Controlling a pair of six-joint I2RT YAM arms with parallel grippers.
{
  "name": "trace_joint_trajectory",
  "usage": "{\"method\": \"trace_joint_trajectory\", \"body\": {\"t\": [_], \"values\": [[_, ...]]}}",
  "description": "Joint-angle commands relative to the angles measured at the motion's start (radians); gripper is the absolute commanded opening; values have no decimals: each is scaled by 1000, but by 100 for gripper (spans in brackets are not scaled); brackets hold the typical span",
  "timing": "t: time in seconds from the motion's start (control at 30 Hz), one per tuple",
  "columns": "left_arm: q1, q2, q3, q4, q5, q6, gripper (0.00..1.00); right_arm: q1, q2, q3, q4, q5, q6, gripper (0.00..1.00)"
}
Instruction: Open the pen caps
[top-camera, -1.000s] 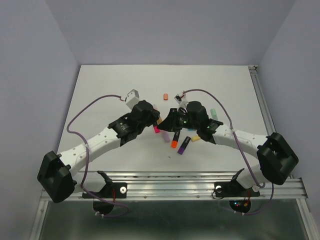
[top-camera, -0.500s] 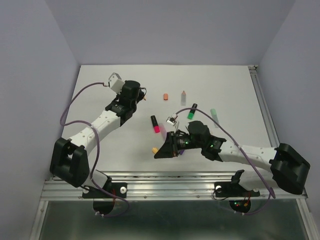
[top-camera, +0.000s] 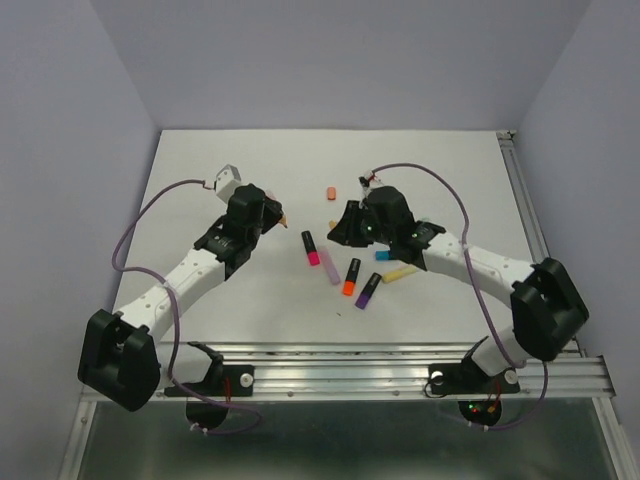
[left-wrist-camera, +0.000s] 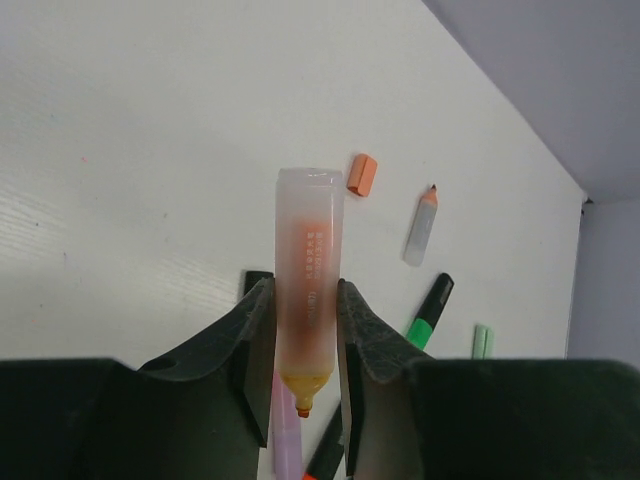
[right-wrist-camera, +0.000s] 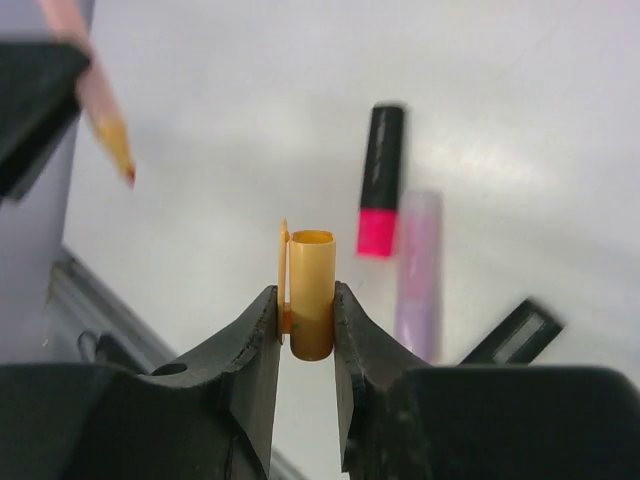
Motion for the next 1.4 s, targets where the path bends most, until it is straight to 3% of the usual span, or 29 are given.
{"method": "trace_joint_trajectory", "body": {"t": [0.0, 0.2, 0.57, 0.77, 0.93, 1.07, 1.37], "values": [[1, -25, -51, 10, 102, 40, 0, -94, 219, 223, -62, 167, -116, 1], [-4, -2, -48, -9, 93, 69, 0, -124, 497, 519, -171, 298, -251, 1], [-4, 25, -34, -9, 112, 84, 0, -133, 853, 900, -267, 298, -311, 5], [-5, 19, -31, -9, 105, 86, 0, -133, 910, 983, -317, 322, -295, 10], [-5, 33, -8, -32, 108, 98, 0, -134, 933, 1026, -363, 341, -285, 19], [-4, 39, 10, -39, 107, 107, 0, -133, 930, 1067, -407, 325, -288, 36], [-5, 79, 90, -52, 142, 152, 0, -133, 797, 1049, -441, 396, -280, 55]]}}
